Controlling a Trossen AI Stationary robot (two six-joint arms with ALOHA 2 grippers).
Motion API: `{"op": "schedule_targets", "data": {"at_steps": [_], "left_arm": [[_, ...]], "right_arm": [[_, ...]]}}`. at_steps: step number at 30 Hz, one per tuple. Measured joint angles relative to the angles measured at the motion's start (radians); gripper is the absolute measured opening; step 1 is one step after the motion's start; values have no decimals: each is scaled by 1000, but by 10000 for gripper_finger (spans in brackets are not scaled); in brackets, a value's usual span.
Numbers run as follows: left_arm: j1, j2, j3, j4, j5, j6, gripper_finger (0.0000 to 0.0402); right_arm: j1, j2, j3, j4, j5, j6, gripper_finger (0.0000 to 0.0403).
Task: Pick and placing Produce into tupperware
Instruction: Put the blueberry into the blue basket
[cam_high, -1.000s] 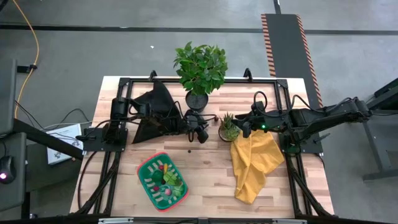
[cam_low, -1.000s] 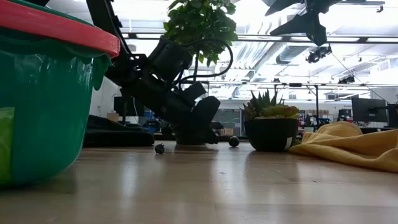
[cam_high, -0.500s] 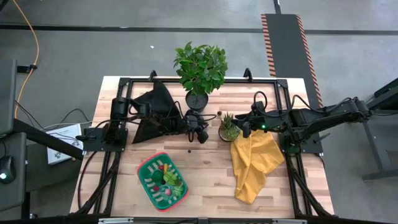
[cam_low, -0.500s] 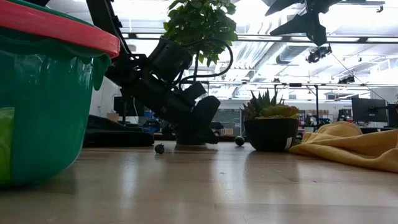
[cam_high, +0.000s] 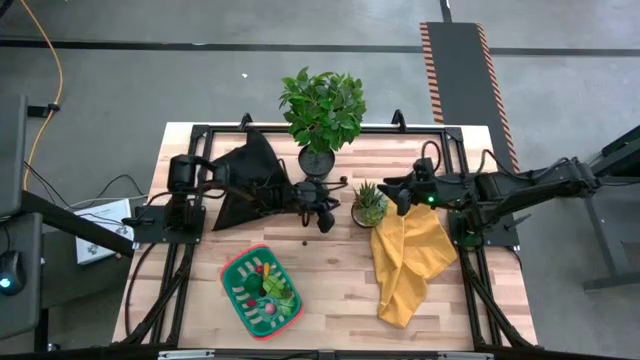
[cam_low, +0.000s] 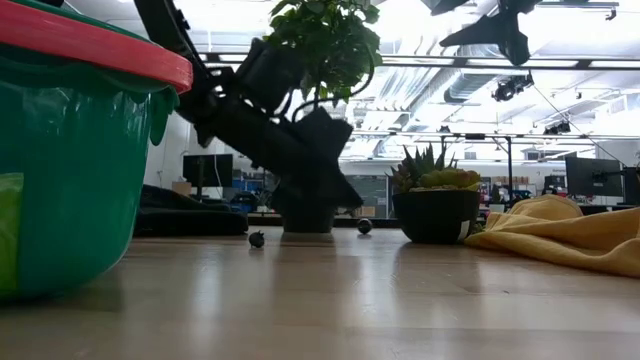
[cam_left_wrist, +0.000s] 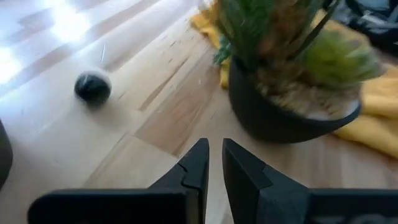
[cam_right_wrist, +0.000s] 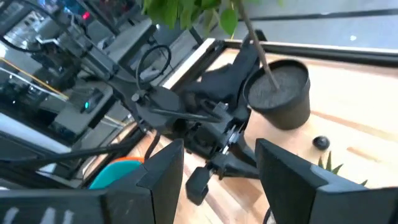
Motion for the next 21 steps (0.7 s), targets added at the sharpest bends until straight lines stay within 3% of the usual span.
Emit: {"op": "schedule_targets", "data": {"at_steps": [12, 21], "left_arm": [[0, -165, 0, -256, 59, 5, 13], [0, -346, 1, -449, 187, 20, 5]], "right_arm": [[0, -82, 0, -28, 32, -42, 190], [0, -101, 0, -41, 30, -69, 190]]}}
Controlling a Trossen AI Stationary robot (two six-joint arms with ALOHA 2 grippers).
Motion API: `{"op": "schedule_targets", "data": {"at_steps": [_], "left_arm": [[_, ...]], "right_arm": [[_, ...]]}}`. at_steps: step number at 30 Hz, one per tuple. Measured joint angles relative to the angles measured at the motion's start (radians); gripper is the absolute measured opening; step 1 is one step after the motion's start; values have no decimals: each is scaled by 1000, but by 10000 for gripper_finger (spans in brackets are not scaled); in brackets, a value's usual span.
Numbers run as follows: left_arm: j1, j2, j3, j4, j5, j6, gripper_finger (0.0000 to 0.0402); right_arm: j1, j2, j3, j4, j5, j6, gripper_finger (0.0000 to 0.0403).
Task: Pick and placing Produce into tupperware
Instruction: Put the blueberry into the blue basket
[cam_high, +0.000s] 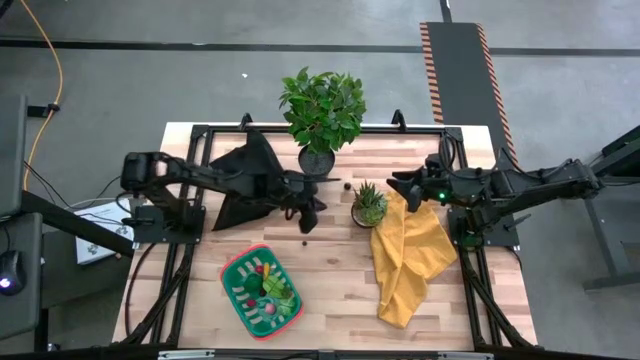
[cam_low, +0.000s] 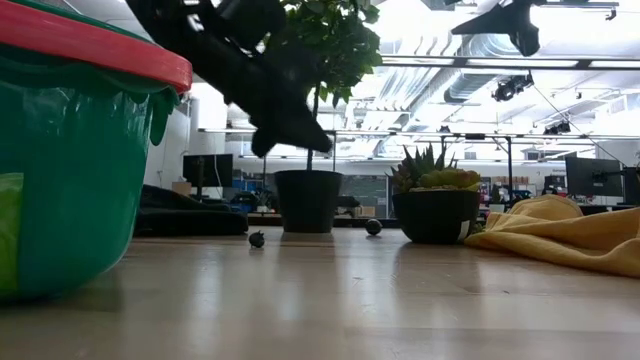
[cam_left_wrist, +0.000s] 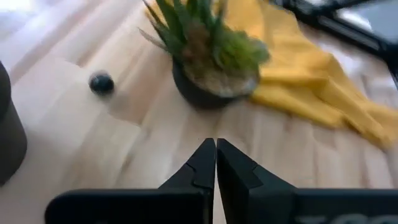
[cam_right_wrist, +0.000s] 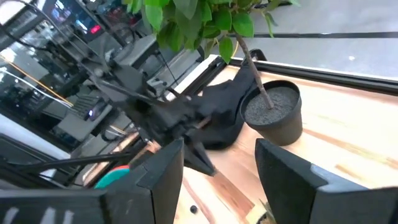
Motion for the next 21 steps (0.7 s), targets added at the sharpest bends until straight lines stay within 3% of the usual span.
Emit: {"op": "schedule_targets", "data": {"at_steps": [12, 21], "left_arm": [[0, -111, -1, -307, 297, 143, 5], [0, -110, -1, -423, 300, 307, 1]], "right_arm": [[0, 1, 0, -25, -10, -37, 191], [0, 1, 0, -27, -10, -41, 191]]}}
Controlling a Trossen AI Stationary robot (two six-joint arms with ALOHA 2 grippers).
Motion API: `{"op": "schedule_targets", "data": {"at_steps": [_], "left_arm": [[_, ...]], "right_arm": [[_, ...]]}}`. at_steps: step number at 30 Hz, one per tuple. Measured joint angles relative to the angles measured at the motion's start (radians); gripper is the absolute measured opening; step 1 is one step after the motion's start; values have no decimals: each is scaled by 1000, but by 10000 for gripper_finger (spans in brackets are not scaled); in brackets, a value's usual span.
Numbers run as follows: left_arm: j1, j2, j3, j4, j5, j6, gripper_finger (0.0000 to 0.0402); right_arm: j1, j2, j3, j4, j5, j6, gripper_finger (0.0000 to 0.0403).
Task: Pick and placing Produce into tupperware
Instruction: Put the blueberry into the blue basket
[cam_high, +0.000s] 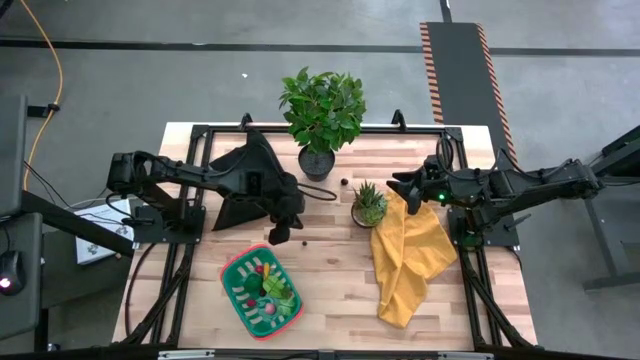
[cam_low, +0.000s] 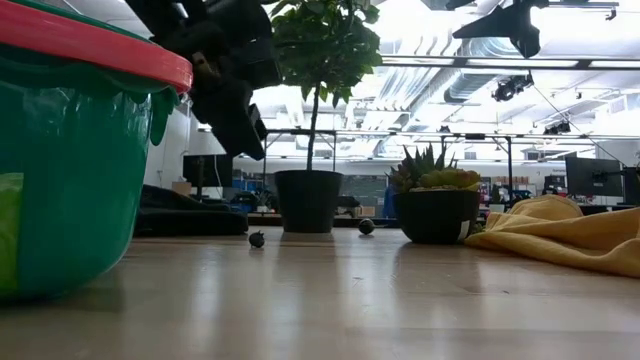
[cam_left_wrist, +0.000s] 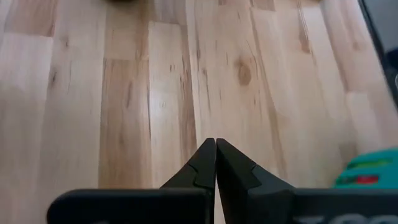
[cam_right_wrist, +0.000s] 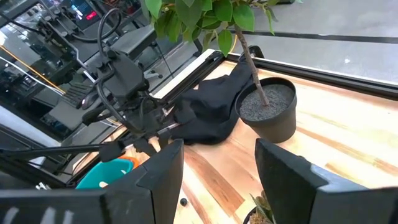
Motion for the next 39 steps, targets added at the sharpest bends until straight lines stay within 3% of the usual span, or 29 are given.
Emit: {"op": "schedule_targets", "data": {"at_steps": [5, 14, 20, 26, 32, 39], "left_arm": [[0, 0, 0, -19, -4, 136, 1], [0, 1, 0, -8, 13, 151, 0], [0, 1, 0, -9, 23, 258, 6], [-2, 2, 0, -10, 21, 382, 51], [-2, 2, 0, 17, 39, 383, 112], [-3, 31, 0, 52, 49, 375, 124]], "right_arm": [[0, 0, 0, 0, -3, 7, 190], [0, 0, 0, 0, -4, 9, 190], [0, 0, 0, 0, -3, 26, 191], [0, 0, 0, 0, -2, 34, 191], [0, 0, 0, -12, 23, 34, 190], [0, 0, 0, -24, 30, 34, 191]]}}
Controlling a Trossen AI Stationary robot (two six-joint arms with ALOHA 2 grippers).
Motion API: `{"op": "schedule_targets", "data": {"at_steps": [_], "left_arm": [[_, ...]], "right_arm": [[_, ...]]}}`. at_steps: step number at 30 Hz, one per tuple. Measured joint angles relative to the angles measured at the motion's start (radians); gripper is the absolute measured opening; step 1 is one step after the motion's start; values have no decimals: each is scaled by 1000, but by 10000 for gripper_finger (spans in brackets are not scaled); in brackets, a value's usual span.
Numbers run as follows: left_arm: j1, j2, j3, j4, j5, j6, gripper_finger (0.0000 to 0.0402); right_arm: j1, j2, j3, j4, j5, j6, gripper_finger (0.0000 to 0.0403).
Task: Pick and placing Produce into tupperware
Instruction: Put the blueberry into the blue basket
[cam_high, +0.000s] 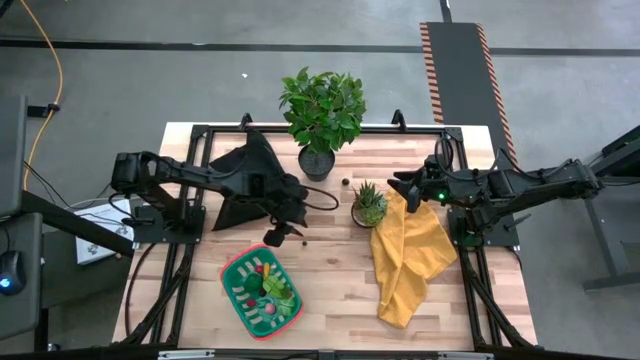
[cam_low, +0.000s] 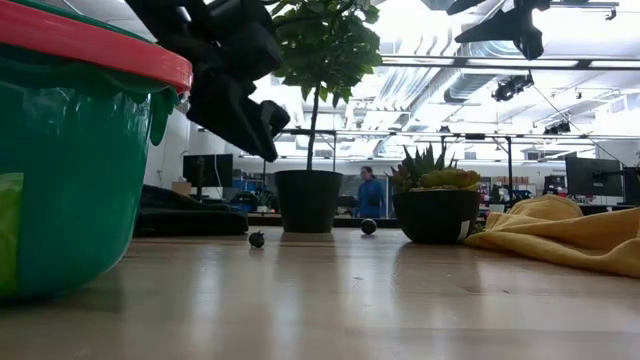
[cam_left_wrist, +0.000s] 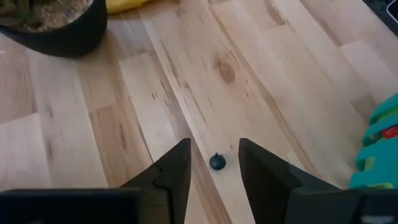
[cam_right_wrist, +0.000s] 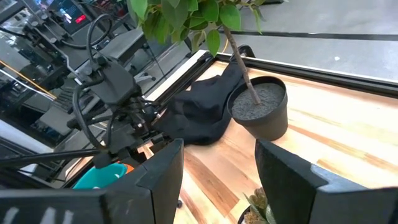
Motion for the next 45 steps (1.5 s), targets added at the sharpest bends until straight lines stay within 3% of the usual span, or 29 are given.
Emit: {"op": "schedule_targets", "data": {"at_steps": [9, 23, 33, 45], "left_arm": [[-5, 66, 0, -3, 12, 54, 124], [-58, 80, 0, 1, -84, 149, 125], [-56, 117, 2, 14, -84, 157, 125], [-56, 120, 0, 25, -118, 179, 162]], "right_arm": [[0, 0, 0, -2, 0, 8, 191], [0, 0, 0, -6, -1, 8, 190], [0, 0, 0, -6, -1, 8, 191], [0, 0, 0, -6, -1, 8, 191]]}}
